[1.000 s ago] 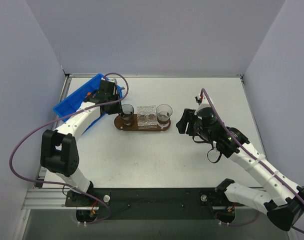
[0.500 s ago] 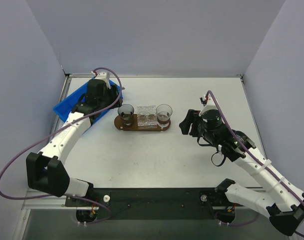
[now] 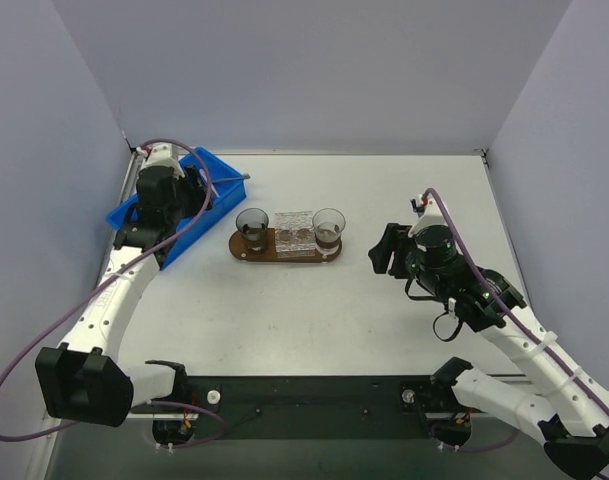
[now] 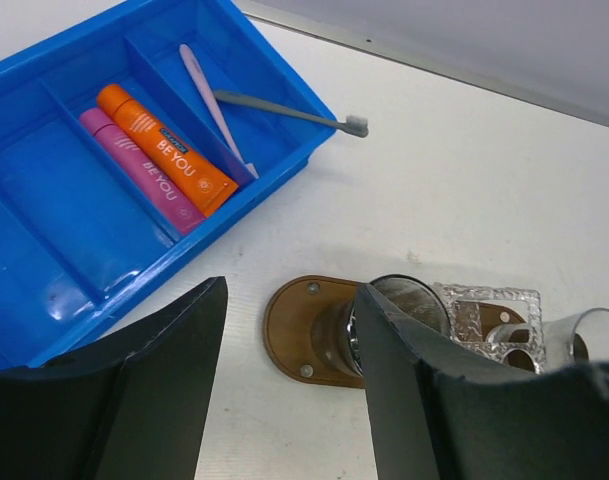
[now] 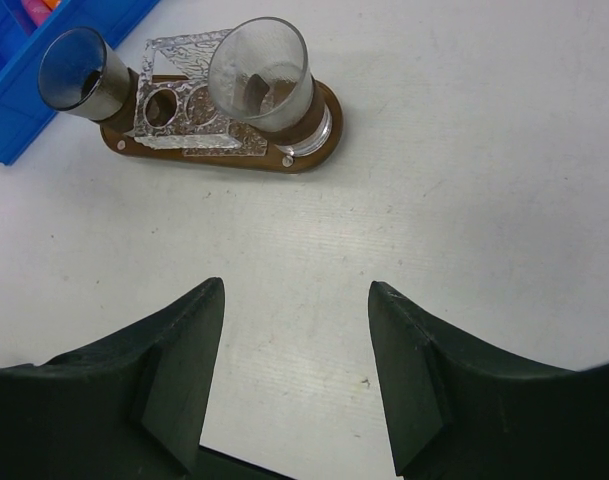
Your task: Prepare toiletry sets of a toothbrush and toothpaste on the tray
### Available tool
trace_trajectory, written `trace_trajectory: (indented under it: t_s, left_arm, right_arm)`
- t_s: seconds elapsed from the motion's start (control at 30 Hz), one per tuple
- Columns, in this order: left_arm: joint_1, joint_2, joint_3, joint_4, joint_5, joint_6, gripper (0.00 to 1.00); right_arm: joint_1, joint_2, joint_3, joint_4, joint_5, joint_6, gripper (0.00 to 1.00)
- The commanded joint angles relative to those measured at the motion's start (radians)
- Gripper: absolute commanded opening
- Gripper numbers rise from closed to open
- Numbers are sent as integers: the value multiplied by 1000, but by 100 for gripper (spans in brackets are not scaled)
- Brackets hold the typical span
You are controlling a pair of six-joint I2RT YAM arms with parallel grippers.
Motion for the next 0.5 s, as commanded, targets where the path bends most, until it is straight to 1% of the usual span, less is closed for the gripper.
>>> trace_trajectory:
  t_s: [0.0, 0.17, 0.3, 0.47]
  left_arm:
    - [24, 23, 78, -21, -90, 27, 63]
    - [76, 121, 166, -74, -98, 1, 58]
    - [90, 191, 223, -90, -144, 1, 54]
    - [96, 289, 274, -91, -188, -17, 52]
  right_arm:
    - [-5, -24, 15, -32, 56, -40, 55]
    - [-6, -23, 14, -43, 88, -87, 54]
    - [-8, -11, 17, -46, 91, -122, 53]
    - [-9, 11, 25, -46, 79, -147, 53]
